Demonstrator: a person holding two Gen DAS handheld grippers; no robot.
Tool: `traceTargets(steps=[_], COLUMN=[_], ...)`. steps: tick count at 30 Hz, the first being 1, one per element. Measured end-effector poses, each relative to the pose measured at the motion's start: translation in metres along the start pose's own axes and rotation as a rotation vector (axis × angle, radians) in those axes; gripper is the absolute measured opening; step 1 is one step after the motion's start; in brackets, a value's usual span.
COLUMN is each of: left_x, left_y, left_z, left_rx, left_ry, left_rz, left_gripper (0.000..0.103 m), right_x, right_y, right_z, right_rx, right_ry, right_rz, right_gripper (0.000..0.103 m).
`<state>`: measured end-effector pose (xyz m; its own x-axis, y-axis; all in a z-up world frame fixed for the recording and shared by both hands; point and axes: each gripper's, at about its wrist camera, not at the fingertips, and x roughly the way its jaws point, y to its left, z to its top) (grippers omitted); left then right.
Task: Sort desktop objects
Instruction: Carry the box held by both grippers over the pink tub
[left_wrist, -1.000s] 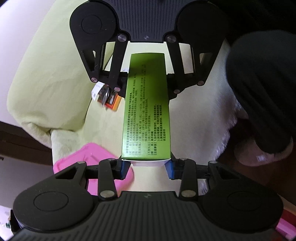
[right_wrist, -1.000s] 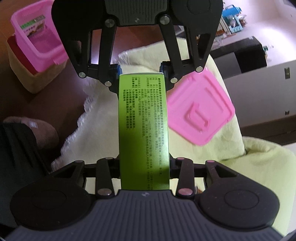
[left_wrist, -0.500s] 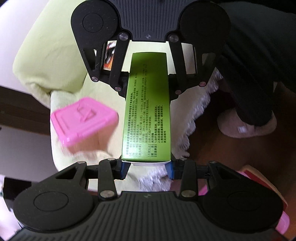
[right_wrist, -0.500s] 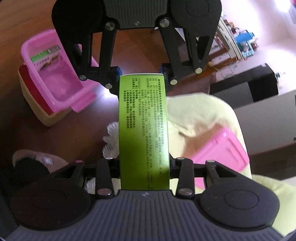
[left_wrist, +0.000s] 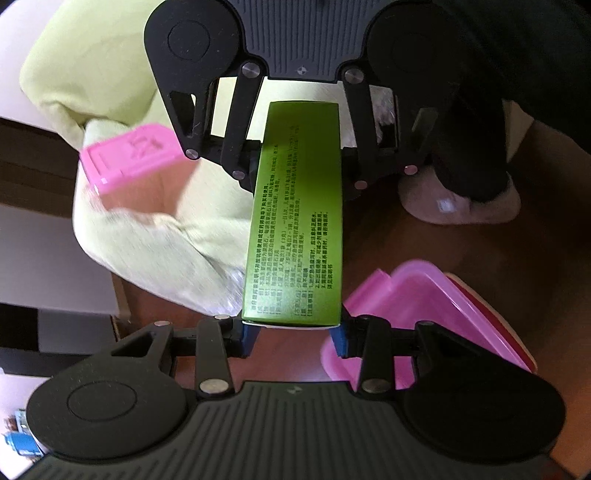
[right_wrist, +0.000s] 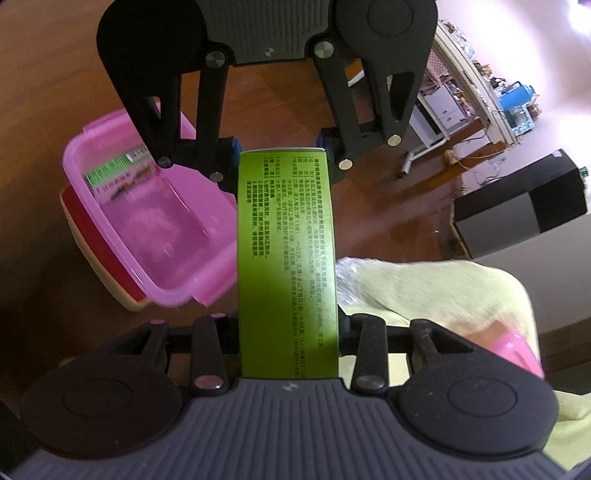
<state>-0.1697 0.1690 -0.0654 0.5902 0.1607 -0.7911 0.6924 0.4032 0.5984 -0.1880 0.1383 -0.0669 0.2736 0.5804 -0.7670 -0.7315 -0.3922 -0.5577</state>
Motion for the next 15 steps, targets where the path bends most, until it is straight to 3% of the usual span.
traceTargets(steps=[15], left_x=[0.018], left_y=[-0.028], left_z=[-0.058], left_rx=[-0.065], left_ry=[0.072], left_rz=[-0.135], left_gripper=[0.045], right_x=[0.048], right_y=[0.032], right_z=[0.043], right_rx=[0.119], right_ry=[0.000], right_rz=[0.149], right_gripper=[0.035])
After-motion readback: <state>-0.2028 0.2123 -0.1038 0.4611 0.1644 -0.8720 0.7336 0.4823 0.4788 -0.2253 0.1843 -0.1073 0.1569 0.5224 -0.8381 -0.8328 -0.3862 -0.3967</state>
